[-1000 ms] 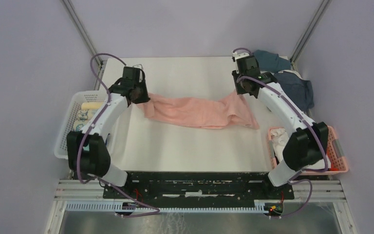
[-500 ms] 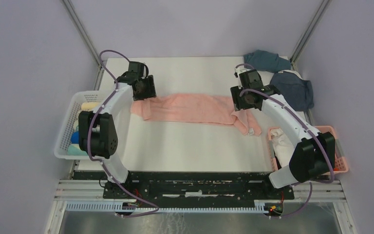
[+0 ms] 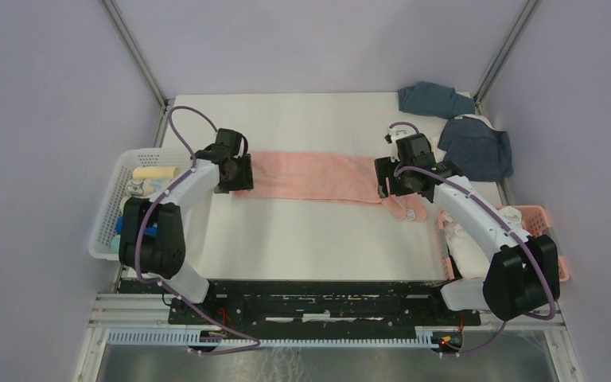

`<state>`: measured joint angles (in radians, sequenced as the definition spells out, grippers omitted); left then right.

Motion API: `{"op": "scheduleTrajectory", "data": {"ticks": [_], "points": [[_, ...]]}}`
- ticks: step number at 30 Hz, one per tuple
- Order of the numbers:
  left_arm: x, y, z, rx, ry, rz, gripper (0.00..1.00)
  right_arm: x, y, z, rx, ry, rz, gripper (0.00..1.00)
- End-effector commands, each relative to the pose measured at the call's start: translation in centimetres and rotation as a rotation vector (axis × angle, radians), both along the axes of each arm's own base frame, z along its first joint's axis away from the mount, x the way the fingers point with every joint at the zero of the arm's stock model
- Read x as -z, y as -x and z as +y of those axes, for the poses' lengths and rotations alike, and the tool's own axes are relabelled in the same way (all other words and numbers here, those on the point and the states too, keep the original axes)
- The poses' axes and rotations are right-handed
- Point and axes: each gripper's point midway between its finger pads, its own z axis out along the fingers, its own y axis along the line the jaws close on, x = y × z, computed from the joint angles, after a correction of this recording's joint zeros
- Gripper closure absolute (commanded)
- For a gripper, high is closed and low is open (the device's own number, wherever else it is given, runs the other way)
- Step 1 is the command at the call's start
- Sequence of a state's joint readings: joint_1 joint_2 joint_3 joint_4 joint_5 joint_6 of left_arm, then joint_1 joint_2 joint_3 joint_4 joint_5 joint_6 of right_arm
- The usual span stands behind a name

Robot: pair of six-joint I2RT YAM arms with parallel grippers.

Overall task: Roll the towels
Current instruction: Flatten out the towel at the center of the board.

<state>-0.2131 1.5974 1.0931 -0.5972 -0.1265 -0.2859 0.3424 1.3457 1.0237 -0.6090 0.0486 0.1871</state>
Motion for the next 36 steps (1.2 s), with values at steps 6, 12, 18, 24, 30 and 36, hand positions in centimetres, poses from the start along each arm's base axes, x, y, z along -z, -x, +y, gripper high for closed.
{"op": "scheduleTrajectory", "data": {"ticks": [6,12,18,24,30,36], "points": [[-1.2,-3.9,0.5,0.067,-0.34,-0.097,0.31,-1.8,-1.4,1.0,-0.016,-0.047,-0.095,0.22],[-0.1,-4.2,0.3,0.111,-0.521,-0.063,0.34,-1.9,-1.4,0.5,-0.016,-0.022,-0.105,0.21],[0.3,-5.0,0.4,0.137,-0.634,-0.054,0.41,-1.9,-1.4,0.1,-0.015,-0.002,-0.113,0.2],[0.9,-5.2,-0.3,0.171,-0.713,-0.043,0.42,-1.9,-1.5,-0.2,-0.01,0.018,-0.118,0.2],[0.8,-5.2,0.4,0.162,-0.78,-0.039,0.49,-1.8,-1.6,-0.3,-0.011,0.024,-0.119,0.19],[1.1,-5.3,0.7,0.167,-0.81,-0.031,0.53,-1.9,-1.6,-0.3,-0.013,0.027,-0.124,0.19]]}}
